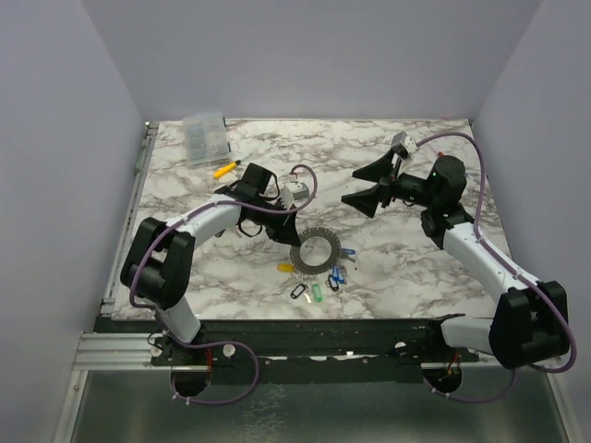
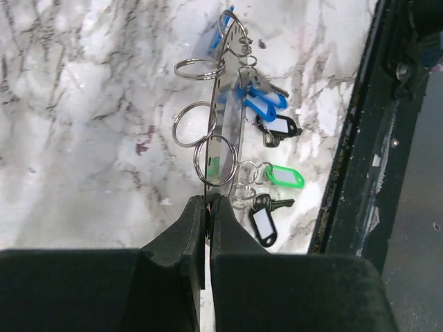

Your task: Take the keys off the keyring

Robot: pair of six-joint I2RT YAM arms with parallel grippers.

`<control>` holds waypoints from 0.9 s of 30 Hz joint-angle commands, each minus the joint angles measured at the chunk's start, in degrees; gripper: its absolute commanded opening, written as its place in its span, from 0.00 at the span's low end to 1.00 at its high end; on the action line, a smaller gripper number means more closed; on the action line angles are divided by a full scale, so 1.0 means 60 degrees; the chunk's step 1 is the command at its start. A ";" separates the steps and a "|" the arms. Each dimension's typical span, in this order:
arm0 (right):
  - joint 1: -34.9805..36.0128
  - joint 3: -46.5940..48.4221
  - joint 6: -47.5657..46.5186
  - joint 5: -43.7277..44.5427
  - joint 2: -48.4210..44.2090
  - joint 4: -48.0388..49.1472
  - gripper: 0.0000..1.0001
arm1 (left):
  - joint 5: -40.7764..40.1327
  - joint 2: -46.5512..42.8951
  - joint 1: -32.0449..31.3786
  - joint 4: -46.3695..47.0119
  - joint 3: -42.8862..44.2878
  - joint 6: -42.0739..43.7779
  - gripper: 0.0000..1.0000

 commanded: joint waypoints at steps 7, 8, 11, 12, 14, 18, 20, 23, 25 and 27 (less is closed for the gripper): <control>-0.0081 -0.0008 -0.0110 -0.0038 0.0318 -0.0263 1.00 | 0.0131 0.1771 0.0782 0.0265 0.1315 0.0768 0.00; -0.0082 -0.0005 -0.0110 -0.0053 0.0355 -0.0277 1.00 | 0.0121 0.1910 0.0800 0.0265 0.1427 0.0769 0.00; -0.0092 0.0010 -0.0102 -0.0065 0.0447 -0.0300 1.00 | 0.0057 0.2348 0.0802 0.0219 0.1740 0.0768 0.00; -0.0091 0.0010 -0.0122 -0.0047 0.0470 -0.0318 1.00 | 0.0029 0.2480 0.0822 0.0188 0.1828 0.0791 0.00; -0.0098 0.0024 -0.0136 0.0007 0.0492 -0.0362 1.00 | 0.0000 0.2764 0.0890 0.0163 0.2023 0.0823 0.00; -0.0151 0.0078 -0.0177 0.0167 0.0534 -0.0497 1.00 | -0.0261 0.3225 0.1016 0.0117 0.2583 0.0767 0.00; -0.0189 0.0178 -0.0275 0.0257 0.0551 -0.0704 1.00 | -0.0445 0.3392 0.1053 0.0010 0.2938 0.0774 0.00; -0.0280 0.0410 -0.0412 0.0563 0.0538 -0.1132 1.00 | -0.0618 0.3598 0.1095 -0.0188 0.3335 0.0791 0.12; -0.0366 0.0585 -0.0553 0.0801 0.0523 -0.1489 1.00 | -0.0791 0.3648 0.1093 -0.0313 0.3465 0.0799 0.26; -0.0487 0.0676 -0.0577 0.0935 0.0502 -0.1669 1.00 | -0.1100 0.3641 0.1095 -0.0507 0.3585 0.0747 0.44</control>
